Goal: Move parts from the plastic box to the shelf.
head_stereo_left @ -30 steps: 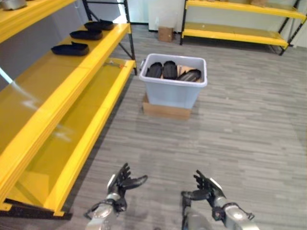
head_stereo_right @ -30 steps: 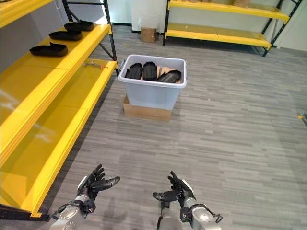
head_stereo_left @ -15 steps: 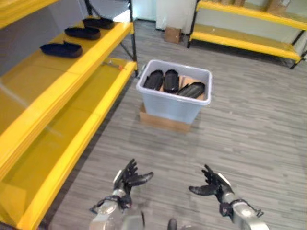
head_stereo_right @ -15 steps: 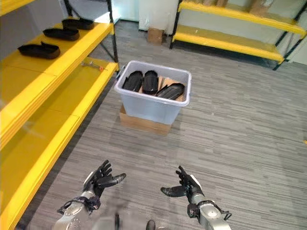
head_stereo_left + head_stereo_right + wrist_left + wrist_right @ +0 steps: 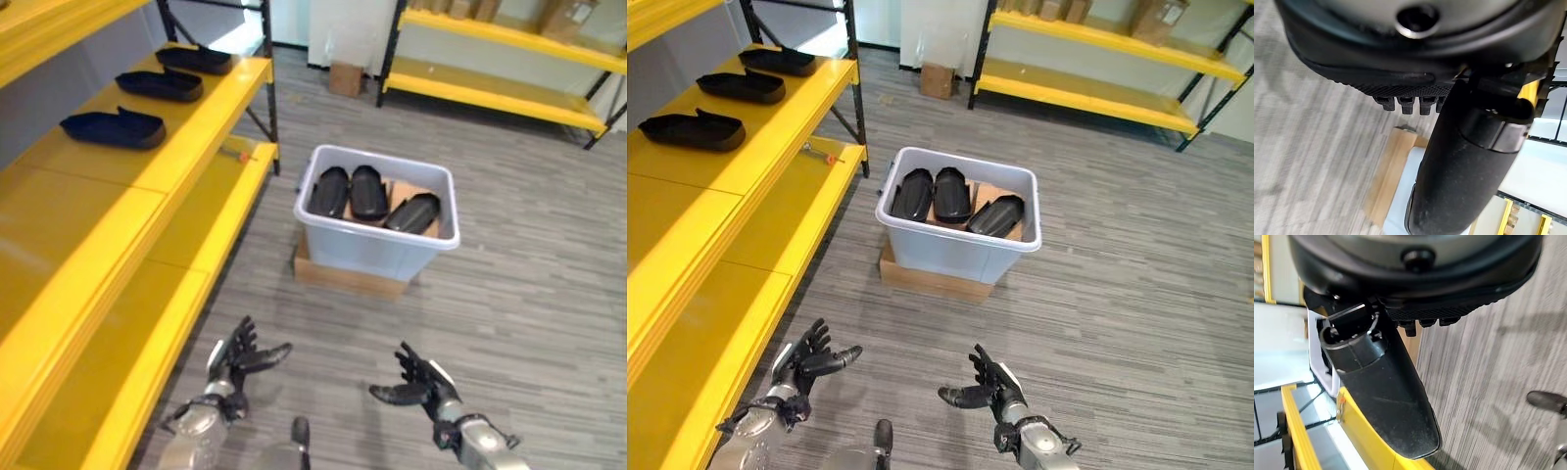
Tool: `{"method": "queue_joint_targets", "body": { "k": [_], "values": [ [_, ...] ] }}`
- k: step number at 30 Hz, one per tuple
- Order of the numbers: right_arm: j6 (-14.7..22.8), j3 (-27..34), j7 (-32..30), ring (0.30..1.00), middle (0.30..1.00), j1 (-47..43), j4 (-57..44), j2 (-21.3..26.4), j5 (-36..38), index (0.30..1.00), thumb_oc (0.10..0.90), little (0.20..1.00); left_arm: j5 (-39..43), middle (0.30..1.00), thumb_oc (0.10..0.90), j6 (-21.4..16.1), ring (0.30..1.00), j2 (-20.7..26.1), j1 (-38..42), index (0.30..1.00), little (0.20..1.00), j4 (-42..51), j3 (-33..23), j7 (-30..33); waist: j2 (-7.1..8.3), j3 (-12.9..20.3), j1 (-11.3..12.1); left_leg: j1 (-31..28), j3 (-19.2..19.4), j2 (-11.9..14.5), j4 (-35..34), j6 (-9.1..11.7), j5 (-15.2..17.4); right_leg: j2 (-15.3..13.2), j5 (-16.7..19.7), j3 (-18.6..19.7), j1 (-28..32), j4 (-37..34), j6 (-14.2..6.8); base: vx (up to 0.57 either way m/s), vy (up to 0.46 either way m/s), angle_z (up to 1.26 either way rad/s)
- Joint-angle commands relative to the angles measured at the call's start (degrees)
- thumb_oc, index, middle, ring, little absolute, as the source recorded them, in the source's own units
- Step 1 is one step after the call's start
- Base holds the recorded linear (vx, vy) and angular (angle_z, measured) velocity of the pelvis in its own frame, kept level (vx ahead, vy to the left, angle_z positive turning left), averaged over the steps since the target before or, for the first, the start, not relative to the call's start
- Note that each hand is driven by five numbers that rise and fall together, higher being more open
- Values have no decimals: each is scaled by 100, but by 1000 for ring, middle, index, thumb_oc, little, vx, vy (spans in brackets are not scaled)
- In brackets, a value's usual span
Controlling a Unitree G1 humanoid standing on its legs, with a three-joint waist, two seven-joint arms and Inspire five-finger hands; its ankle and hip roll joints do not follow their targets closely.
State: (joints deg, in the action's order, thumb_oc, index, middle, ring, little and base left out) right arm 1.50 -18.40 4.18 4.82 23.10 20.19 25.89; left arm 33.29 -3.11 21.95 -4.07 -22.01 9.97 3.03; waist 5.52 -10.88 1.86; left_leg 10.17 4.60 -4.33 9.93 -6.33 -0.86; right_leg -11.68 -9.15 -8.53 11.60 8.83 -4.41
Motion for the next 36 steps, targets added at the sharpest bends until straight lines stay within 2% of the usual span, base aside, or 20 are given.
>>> {"method": "queue_joint_targets", "body": {
  "k": [1,2,5,6,7,9,10,11,14,16,20,21,25,27,29,30,31,32,34,36],
  "values": [
    [375,170,29,1000,1000,-145,-250,193,-62,1000,900,1000,-188,1000,900,-409,1000,2,-160,1000,1000,421,209,-67,-185,457,72,-25,62,329,499,351,573,367,357,33,-837,849,-210,132,243,0],
    [380,131,35,1000,1000,-164,-254,181,-65,1000,900,1000,-230,1000,900,-413,1000,36,-126,1000,1000,424,236,-64,-242,375,-6,-266,78,278,338,281,581,323,1002,136,-1319,1595,-301,111,237,-1],
    [386,106,72,1000,1000,-122,-368,148,-53,1000,900,1000,-353,1000,900,-410,1000,76,-87,1000,1000,455,295,-114,-396,221,-169,-636,67,260,171,223,645,353,1102,70,-1933,2241,-264,147,160,21],
    [394,86,79,1000,1000,-123,-411,158,1,1000,900,1000,-351,1000,900,-410,1000,84,-23,1000,1000,419,348,-147,-437,140,-268,-820,64,238,139,229,712,347,1043,5,-2236,2020,-218,273,91,-3],
    [401,86,77,1000,1000,-130,-465,197,41,1000,900,1000,-341,1000,900,-417,1000,82,34,1000,1000,373,354,-173,-457,51,-332,-971,163,237,201,232,904,94,1115,-195,-2476,1523,-205,349,26,-22],
    [410,80,49,1000,1000,-156,-490,221,-9,1000,900,1000,-321,1000,900,-426,1000,76,53,1000,1000,356,333,-166,-456,11,-341,-1069,220,245,260,264,1035,-49,1144,-435,-2501,1084,-229,218,-50,-4],
    [390,56,31,1000,1000,-230,-497,259,-96,1000,900,1000,-316,1000,900,-427,1000,28,74,1000,1000,333,310,-164,-434,-38,-411,-1219,258,229,344,317,1194,-230,1371,-525,-2613,456,-349,118,-61,-2],
    [390,56,31,1000,1000,-230,-497,265,-96,1000,900,1000,-317,1000,900,-427,1000,22,74,1000,1000,332,310,-164,-458,-64,-405,-1247,262,254,361,322,1222,-205,1366,-529,-2576,450,-349,222,-86,-9],
    [348,35,87,1000,1000,-201,-532,265,-91,1000,900,1000,-371,1000,900,-452,1000,-27,58,1000,1000,302,287,-209,-403,-3,-540,-1503,191,311,333,443,1279,-182,1765,55,-2688,-27,-524,275,-160,7],
    [338,22,129,1000,1000,-131,-505,263,-68,1000,900,1000,-412,1000,900,-438,1000,-78,24,1000,1000,284,312,-236,-345,146,-536,-1629,154,390,300,514,1274,-88,1758,61,-2478,-340,-458,254,-198,10],
    [355,31,117,1000,1000,-159,-498,335,-25,1000,900,1000,-390,1000,900,-446,1000,-152,27,1000,1000,280,333,-220,-402,296,-552,-1851,58,579,129,603,1147,160,1610,43,-2402,-173,-377,284,-239,18],
    [366,55,124,1000,1000,-161,-500,375,-19,1000,900,1000,-339,1000,900,-442,1000,-161,23,1000,1000,321,327,-202,-452,395,-562,-2033,43,768,-45,691,1050,319,1400,-54,-2427,-4,-287,181,-172,-1],
    [365,55,122,1000,1000,-169,-454,476,-28,1000,900,1000,-256,1000,900,-433,1000,-208,52,1000,1000,242,379,-165,-480,480,-596,-2080,-37,1035,-50,787,826,597,999,-96,-2467,325,-138,219,-248,-21],
    [360,44,117,1000,1000,-163,-442,481,-26,1000,900,1000,-234,1000,900,-434,1000,-217,37,1000,1000,250,372,-165,-483,499,-583,-2060,-58,1086,11,815,759,660,915,-78,-2455,363,-98,110,-141,-3],
    [369,4,94,1000,1000,-184,-363,485,-12,1000,900,1000,-169,1000,900,-420,1000,-239,4,1000,1000,261,343,-128,-446,492,-508,-1646,-146,1229,928,893,213,858,744,-19,-2291,337,103,94,-175,-14],
    [369,3,94,1000,1000,-184,-363,485,-12,1000,900,1000,-169,1000,900,-420,1000,-239,4,1000,1000,261,343,-128,-445,496,-509,-1640,-147,1228,928,892,212,856,745,-20,-2295,337,103,123,-382,-38],
    [381,9,74,1000,1000,-163,-407,510,103,1000,900,1000,-95,1000,900,-374,1000,-215,-38,1000,1000,311,336,-133,-253,247,-305,-713,-393,1228,2765,838,-458,1039,560,40,-1803,194,439,91,-372,-24],
    [396,42,41,1000,1000,-149,-425,549,107,1000,900,1000,-99,1000,900,-369,1000,-203,-13,1000,1000,316,374,-133,-160,145,-239,-417,-397,1093,3257,818,-480,1008,550,41,-1693,144,513,86,-370,-17],
    [385,57,8,1000,1000,-140,-438,561,106,1000,900,1000,-83,1000,900,-353,1000,-200,-20,1000,1000,332,383,-123,-140,115,-229,-224,-351,1104,3322,776,-406,1020,508,0,-1613,124,538,67,-89,-20],
    [387,123,-43,1000,1000,-101,-421,581,98,1000,900,1000,-72,1000,900,-362,1000,-193,-42,1000,1000,364,409,-112,-132,69,-176,210,-245,867,2806,747,-46,974,470,-30,-1378,16,486,176,-22,19]
  ]
}}
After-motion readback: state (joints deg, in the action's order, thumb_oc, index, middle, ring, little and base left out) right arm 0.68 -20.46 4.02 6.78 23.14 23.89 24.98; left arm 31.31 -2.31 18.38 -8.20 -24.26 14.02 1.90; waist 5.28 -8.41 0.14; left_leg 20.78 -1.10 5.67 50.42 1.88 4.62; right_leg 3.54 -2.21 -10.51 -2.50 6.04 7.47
